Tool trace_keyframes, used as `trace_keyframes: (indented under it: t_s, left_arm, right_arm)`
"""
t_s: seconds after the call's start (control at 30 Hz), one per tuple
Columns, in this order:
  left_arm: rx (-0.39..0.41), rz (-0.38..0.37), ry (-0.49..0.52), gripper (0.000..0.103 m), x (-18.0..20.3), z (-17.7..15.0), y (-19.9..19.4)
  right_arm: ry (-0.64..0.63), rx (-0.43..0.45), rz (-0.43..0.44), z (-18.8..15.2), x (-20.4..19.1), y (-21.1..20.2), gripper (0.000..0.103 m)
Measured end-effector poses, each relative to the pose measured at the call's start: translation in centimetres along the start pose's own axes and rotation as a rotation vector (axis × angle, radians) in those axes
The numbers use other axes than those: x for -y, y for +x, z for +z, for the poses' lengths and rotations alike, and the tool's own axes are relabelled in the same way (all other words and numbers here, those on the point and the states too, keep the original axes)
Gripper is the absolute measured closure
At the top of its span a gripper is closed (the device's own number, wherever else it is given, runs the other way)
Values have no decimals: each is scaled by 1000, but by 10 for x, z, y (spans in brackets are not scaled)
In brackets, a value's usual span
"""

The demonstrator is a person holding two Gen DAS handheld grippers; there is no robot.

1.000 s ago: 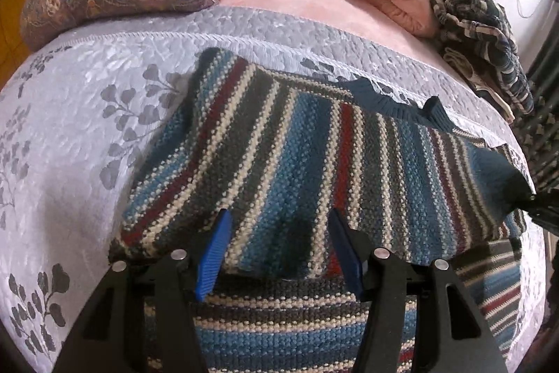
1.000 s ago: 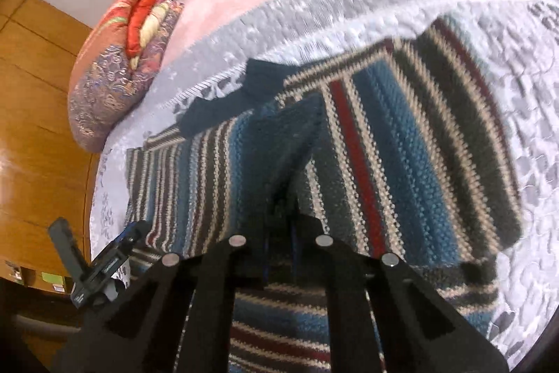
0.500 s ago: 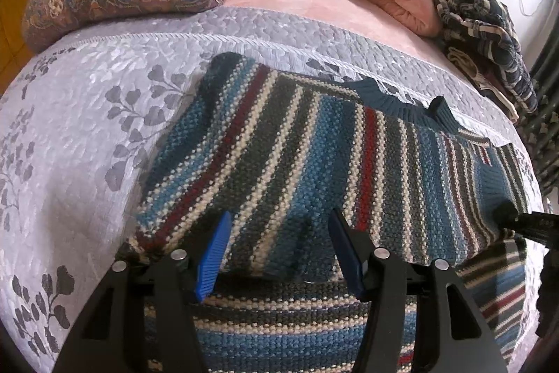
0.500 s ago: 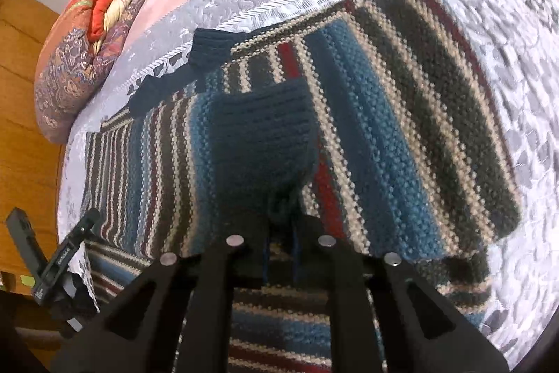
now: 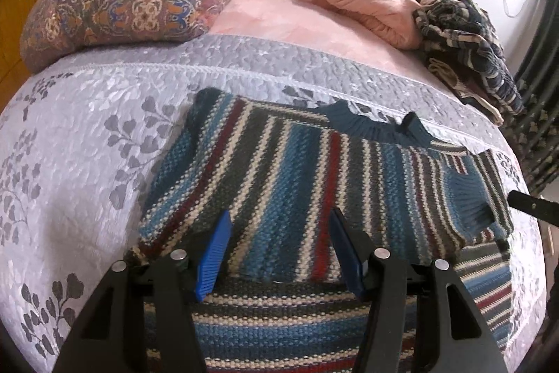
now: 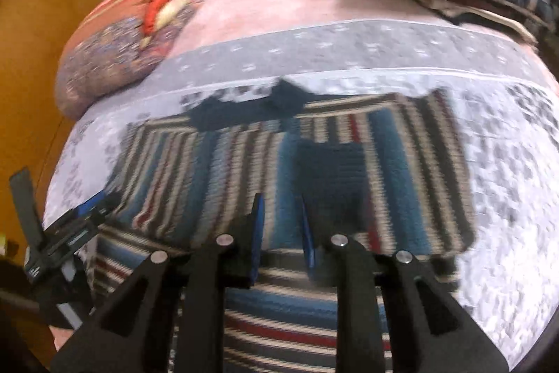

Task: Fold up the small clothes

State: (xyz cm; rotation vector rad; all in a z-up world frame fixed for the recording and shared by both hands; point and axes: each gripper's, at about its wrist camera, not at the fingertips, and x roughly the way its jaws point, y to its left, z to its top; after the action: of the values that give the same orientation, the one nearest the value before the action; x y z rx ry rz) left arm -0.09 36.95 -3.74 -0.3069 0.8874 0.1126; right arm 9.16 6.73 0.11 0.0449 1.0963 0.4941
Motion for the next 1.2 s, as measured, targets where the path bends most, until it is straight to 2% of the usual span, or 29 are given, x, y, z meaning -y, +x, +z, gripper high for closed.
trace_keyframes:
  t_s: [0.13, 0.43, 0.9, 1.03, 1.07, 1.13, 1.2]
  left_arm:
    - [-30, 5, 5, 44, 2, -3, 13]
    - [-88, 38, 11, 44, 0, -13, 36]
    - [-92, 51, 44, 42, 0, -16, 45]
    - [-101, 77, 50, 42, 3, -13, 37]
    - [-97, 89, 55, 42, 3, -13, 32]
    - [-84, 114, 64, 42, 3, -15, 13]
    - [-80, 104, 45, 42, -3, -20, -10]
  right_arm:
    - [-28, -48, -16, -3, -14, 24, 82]
    - [12, -137, -44, -17, -5, 64, 84]
    - [5, -95, -70, -29, -1, 82, 84]
    - [65, -104, -5, -25, 8, 72, 84]
    - [86, -94, 19, -27, 12, 58, 83]
    - [77, -59, 13, -35, 14, 28, 71]
    - [63, -49, -18, -48, 18, 3, 66]
